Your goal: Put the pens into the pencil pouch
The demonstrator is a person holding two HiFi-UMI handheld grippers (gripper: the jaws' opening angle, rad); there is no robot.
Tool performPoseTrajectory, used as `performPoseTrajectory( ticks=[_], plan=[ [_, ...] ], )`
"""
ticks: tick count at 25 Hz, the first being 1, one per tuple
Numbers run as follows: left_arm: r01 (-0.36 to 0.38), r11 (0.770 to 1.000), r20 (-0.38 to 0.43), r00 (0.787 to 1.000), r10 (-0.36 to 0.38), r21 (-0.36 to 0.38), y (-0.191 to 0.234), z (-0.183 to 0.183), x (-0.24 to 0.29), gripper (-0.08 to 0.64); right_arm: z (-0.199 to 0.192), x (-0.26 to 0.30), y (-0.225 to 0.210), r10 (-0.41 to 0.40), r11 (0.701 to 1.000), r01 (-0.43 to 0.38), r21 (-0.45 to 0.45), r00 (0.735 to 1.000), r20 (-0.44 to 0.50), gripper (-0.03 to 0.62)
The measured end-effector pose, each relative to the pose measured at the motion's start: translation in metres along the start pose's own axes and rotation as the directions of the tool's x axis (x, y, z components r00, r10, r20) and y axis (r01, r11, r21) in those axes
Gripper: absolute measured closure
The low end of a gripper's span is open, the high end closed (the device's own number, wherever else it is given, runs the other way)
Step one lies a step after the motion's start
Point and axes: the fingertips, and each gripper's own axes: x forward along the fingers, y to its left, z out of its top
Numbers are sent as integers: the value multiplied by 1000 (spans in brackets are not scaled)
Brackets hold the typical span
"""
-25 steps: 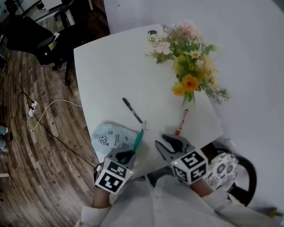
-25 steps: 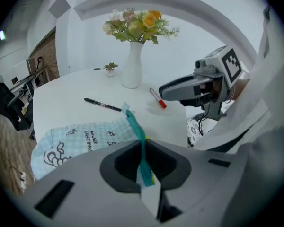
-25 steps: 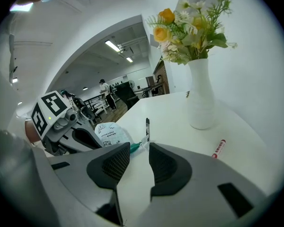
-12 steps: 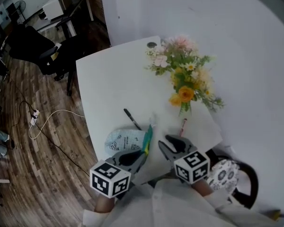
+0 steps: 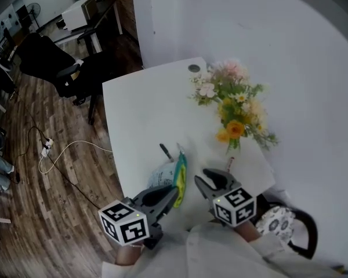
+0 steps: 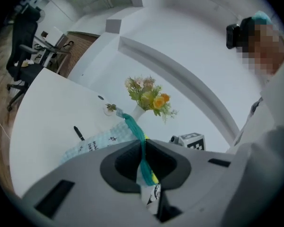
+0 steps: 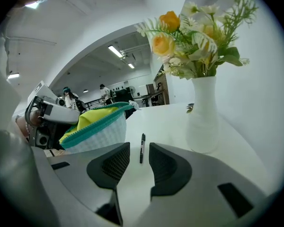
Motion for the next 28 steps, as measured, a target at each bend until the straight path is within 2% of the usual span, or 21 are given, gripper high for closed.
performPoseTrajectory(
  ticks=[4,6,12,24,28],
  plan=[
    [68,988,111,992,-53,-136,0,16,-13,528,5,10,6,25,999,-25,-20,1000,-5,471],
    [98,979,154,986,-71,-176,2,20,-20,529,5,15,9,36,999,-36,-29,999,-14,471],
    [131,973,222,971,-88,-189,11,18,-34,529,5,30,16,60,996,-63,-57,997,-48,471],
    [98,966,269,963,-31,-238,33,10,-56,529,-1,82,27,100,985,-120,-120,982,-162,471],
    [100,961,289,957,-22,-257,39,10,-63,529,-5,108,24,79,983,-112,-146,974,-211,471]
  ],
)
